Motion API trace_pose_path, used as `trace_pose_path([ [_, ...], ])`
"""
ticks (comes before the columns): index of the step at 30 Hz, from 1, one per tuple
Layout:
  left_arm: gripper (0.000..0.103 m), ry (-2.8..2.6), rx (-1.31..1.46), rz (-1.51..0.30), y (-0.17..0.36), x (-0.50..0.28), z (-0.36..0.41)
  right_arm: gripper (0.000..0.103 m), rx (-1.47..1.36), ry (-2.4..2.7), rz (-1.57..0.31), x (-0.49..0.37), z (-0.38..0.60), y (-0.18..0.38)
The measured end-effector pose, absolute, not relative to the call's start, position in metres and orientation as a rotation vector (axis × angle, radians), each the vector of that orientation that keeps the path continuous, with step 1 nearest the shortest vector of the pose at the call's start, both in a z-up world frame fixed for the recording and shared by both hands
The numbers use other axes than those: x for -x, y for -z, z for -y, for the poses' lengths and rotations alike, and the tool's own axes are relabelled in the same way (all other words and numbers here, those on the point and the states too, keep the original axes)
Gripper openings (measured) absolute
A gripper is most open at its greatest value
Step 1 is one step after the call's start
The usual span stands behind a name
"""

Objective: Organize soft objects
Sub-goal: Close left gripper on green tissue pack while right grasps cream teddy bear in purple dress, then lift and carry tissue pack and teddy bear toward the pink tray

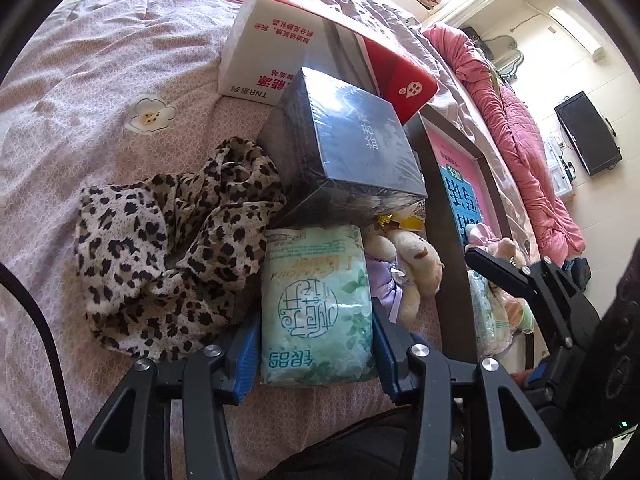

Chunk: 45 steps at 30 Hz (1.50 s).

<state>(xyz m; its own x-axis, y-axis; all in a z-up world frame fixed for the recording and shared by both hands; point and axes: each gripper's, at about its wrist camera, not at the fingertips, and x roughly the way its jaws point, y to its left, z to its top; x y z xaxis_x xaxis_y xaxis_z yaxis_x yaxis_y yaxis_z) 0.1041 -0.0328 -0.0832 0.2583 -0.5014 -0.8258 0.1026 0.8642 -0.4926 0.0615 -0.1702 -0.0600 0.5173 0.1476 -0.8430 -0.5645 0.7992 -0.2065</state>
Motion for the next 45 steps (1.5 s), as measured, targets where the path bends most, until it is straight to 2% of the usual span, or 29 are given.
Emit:
trace_pose_path([
  [10, 0.049, 0.434, 0.384, -1.154, 0.051, -0.092, 0.006, 0.076, 0.623, -0.555, -0.891, -0.063, 0.149, 0.072],
  [18, 0.049, 0.422, 0.416, -1.137, 0.048, -0.093, -0.008, 0.078, 0.828, -0.512, -0.848, -0.069, 0.127, 0.100],
  [22, 0.049, 0.425, 0.416, -1.125, 0.044, -0.092, -0.013, 0.077, 0.707, -0.490, -0.894, -0.088, 0.140, 0.105],
  [23, 0.049, 0.426, 0.413, -1.126, 0.045, -0.092, -0.012, 0.071, 0.679, -0.472, -0.902, -0.093, 0.144, 0.105],
  [24, 0.049, 0.426, 0.413, -1.127, 0.045, -0.090, -0.013, 0.060, 0.663, -0.453, -0.910, -0.097, 0.147, 0.105],
  [27, 0.049, 0.430, 0.408, -1.133, 0.046, -0.091, -0.009, 0.055, 0.596, -0.479, -0.919, -0.100, 0.156, 0.097],
  [38, 0.049, 0.439, 0.362, -1.107, 0.035, -0.087, 0.005, 0.054, 0.258, -0.502, -0.904, -0.091, 0.190, 0.053],
  [45, 0.049, 0.433, 0.304, -1.079, 0.021, -0.078, 0.016, 0.054, 0.186, -0.493, -0.877, -0.077, 0.199, 0.032],
])
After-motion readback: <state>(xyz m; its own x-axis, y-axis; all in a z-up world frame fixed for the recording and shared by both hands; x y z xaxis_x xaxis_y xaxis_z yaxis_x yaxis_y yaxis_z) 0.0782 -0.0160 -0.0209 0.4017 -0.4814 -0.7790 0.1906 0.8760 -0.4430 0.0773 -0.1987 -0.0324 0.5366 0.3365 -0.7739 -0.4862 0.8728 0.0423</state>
